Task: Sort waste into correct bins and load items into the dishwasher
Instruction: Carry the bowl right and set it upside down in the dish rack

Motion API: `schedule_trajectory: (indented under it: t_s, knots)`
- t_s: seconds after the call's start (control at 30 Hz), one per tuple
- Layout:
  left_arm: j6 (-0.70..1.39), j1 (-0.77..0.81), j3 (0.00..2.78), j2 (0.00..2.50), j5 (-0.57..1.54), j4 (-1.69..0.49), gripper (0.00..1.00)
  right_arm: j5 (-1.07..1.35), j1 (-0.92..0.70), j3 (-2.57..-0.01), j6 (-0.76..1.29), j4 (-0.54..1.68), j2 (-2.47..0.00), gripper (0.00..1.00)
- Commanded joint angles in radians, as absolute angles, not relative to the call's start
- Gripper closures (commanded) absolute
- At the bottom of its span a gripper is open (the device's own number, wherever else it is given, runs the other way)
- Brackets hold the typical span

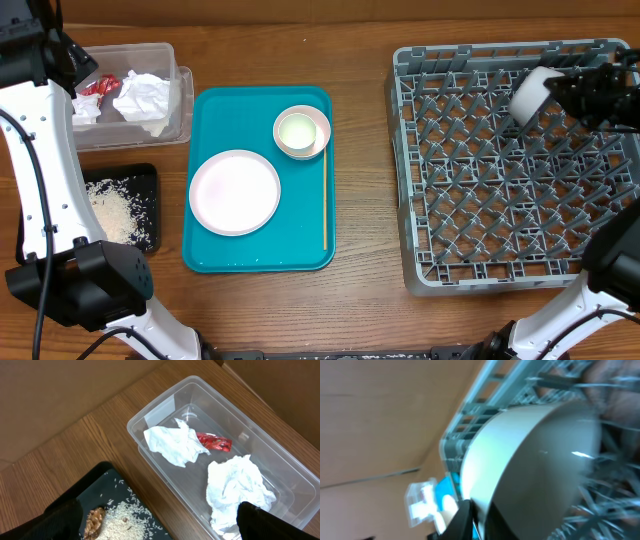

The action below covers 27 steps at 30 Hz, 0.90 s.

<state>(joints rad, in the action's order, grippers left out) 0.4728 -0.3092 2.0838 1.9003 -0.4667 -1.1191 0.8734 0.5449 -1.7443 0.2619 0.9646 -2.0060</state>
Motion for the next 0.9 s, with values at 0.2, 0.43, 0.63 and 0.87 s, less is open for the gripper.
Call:
schedule_trajectory:
  t_s: [0.2, 0.43, 0.63, 0.87]
  knots:
    - [0.487, -0.305, 2.089, 1.9, -0.47, -1.118, 0.0, 0.342, 0.606, -1.825, 0.322, 1.144, -1.882, 0.67]
    - [0.487, -0.305, 2.089, 1.9, -0.47, -1.118, 0.0, 0.307, 0.595, -1.828, 0.393, 1.169, -1.78, 0.66]
    - [0.487, -0.305, 2.089, 1.9, -0.47, -1.118, 0.0, 0.294, 0.475, -1.824, 0.34, 1.152, -1.745, 0.68]
    - [0.487, -0.305, 2.089, 1.9, -0.47, -1.118, 0.0, 0.027, 0.288, -1.802, 0.369, 1.119, -1.848, 0.88]
